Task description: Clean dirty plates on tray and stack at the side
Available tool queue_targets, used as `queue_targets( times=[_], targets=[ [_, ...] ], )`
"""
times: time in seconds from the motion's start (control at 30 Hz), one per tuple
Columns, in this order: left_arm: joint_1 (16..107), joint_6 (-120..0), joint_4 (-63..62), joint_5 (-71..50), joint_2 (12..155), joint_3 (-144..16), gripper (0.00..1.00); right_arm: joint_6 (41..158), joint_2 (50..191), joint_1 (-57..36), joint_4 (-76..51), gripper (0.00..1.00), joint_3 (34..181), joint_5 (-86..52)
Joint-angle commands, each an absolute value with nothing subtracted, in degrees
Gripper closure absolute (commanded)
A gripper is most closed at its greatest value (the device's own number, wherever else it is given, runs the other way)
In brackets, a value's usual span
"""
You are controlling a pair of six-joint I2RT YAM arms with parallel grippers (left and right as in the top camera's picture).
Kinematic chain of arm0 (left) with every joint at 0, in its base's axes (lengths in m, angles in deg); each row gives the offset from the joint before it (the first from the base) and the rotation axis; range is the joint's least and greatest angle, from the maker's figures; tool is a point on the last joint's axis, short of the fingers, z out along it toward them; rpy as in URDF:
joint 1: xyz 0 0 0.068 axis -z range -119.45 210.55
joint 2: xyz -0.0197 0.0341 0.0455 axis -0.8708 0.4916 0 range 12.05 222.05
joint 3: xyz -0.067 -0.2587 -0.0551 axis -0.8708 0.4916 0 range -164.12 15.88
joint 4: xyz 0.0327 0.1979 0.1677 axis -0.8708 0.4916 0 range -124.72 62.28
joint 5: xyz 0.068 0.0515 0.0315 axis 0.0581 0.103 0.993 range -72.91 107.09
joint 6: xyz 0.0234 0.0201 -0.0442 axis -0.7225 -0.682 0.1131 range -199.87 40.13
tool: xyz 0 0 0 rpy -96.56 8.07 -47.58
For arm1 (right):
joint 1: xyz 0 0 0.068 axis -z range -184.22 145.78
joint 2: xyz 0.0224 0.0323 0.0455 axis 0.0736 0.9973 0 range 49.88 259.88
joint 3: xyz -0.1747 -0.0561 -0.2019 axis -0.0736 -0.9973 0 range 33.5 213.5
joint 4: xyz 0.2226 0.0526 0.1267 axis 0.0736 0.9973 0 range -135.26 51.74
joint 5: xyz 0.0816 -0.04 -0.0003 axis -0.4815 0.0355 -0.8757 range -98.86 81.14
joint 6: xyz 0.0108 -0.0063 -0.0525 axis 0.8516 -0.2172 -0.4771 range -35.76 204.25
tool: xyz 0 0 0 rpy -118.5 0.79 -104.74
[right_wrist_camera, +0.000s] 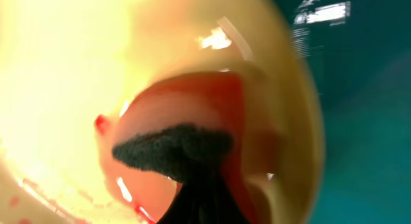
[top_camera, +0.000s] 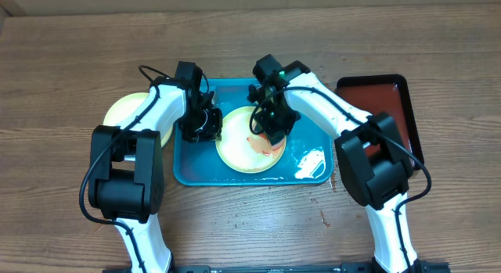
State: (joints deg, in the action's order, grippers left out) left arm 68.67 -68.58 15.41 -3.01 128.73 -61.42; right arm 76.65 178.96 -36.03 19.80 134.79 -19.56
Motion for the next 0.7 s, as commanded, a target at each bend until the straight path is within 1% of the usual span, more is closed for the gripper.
queue_targets(
  times=[0.0,0.2,0.43,0.57,0.67],
  targets=[
    [67.78,-69.37,15.37,-2.74,129.37,-60.90,0.96,73.24,179.77,-39.68,21.22,0.96,134.38,-24.85],
    [66.95,-69.39,15.35,-3.99,129.37,-60.90,0.96,70.49,179.77,-43.72,23.10,0.96,134.38,-30.03],
    [66.95,-69.39,15.15,-3.97,129.39,-60.90,0.96,70.22,179.77,-44.45,22.77,0.96,134.40,-29.63],
    [66.88,-69.41,15.39,-3.95,129.37,-60.90,0.96,71.03,179.77,-42.61,21.46,0.96,134.40,-23.01],
    [66.88,-69.59,15.65,-3.95,129.39,-60.90,0.96,75.82,179.77,-40.16,19.32,0.96,134.40,-16.74]
  ],
)
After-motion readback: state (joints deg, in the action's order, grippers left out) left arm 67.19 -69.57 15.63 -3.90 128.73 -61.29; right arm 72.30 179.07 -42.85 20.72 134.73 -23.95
